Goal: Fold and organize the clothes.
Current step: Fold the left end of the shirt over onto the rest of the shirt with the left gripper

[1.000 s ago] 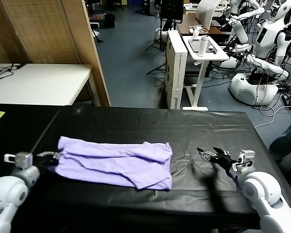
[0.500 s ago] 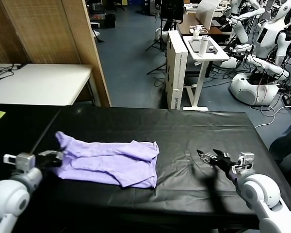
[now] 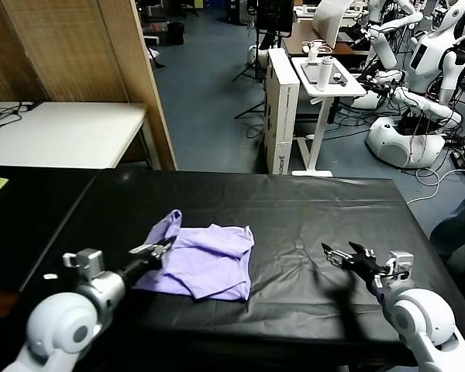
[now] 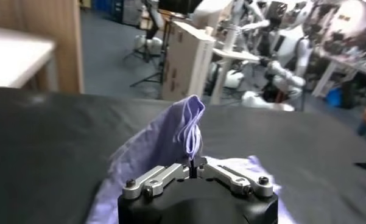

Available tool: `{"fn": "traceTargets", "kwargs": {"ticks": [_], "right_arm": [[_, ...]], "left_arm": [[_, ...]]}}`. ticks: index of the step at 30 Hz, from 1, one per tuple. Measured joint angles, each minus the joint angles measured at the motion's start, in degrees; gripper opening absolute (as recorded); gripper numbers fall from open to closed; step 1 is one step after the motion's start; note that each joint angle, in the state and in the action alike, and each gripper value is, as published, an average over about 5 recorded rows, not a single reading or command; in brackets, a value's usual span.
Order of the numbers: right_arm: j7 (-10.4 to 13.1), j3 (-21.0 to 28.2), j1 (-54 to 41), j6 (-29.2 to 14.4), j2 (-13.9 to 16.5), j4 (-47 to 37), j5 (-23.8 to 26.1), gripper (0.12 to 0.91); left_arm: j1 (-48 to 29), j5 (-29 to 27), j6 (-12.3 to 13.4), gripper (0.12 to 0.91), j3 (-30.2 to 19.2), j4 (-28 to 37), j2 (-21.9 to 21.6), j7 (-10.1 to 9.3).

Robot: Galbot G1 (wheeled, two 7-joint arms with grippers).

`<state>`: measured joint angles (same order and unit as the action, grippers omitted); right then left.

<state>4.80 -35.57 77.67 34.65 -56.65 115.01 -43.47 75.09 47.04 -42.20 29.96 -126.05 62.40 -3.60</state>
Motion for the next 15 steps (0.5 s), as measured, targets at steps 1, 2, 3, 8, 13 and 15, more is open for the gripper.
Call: {"fn": "traceTargets", "kwargs": {"ticks": [1, 2, 3, 8, 13, 15], "right_arm": [[0.0, -0.3, 0.4, 0.0, 0.0, 0.2, 0.1, 0.907], [-0.1, -0.6, 0.7, -0.1, 0.0, 0.3, 0.2, 0.907], [-0.1, -0.9, 1.1, -0.1, 0.0, 0.4, 0.4, 0.907], [-0.3, -1.8, 2.3, -0.3, -0.3, 0.6, 0.9, 0.907], [-0.3, -1.8, 2.4, -0.2, -0.4, 0.6, 1.2, 0.907], [-0.3, -1.6, 2.2, -0.2, -0.3, 0.4, 1.3, 0.907]], "left_arm": [[-0.6, -0.1, 0.0, 0.168, -0.9, 0.4, 0.5, -0.07], [-1.1, -0.1, 0.0, 0.168, -1.7, 0.8, 1.0, -0.15], [-1.7, -0.2, 0.0, 0.168, -2.6, 1.2, 1.5, -0.25], [-4.5, -0.7, 0.0, 0.168, -6.5, 2.7, 3.4, -0.54], [-6.4, -1.6, 0.0, 0.168, -9.4, 4.5, 5.5, -0.62], [-6.7, -1.6, 0.0, 0.168, -10.0, 5.1, 6.1, -0.68]]}}
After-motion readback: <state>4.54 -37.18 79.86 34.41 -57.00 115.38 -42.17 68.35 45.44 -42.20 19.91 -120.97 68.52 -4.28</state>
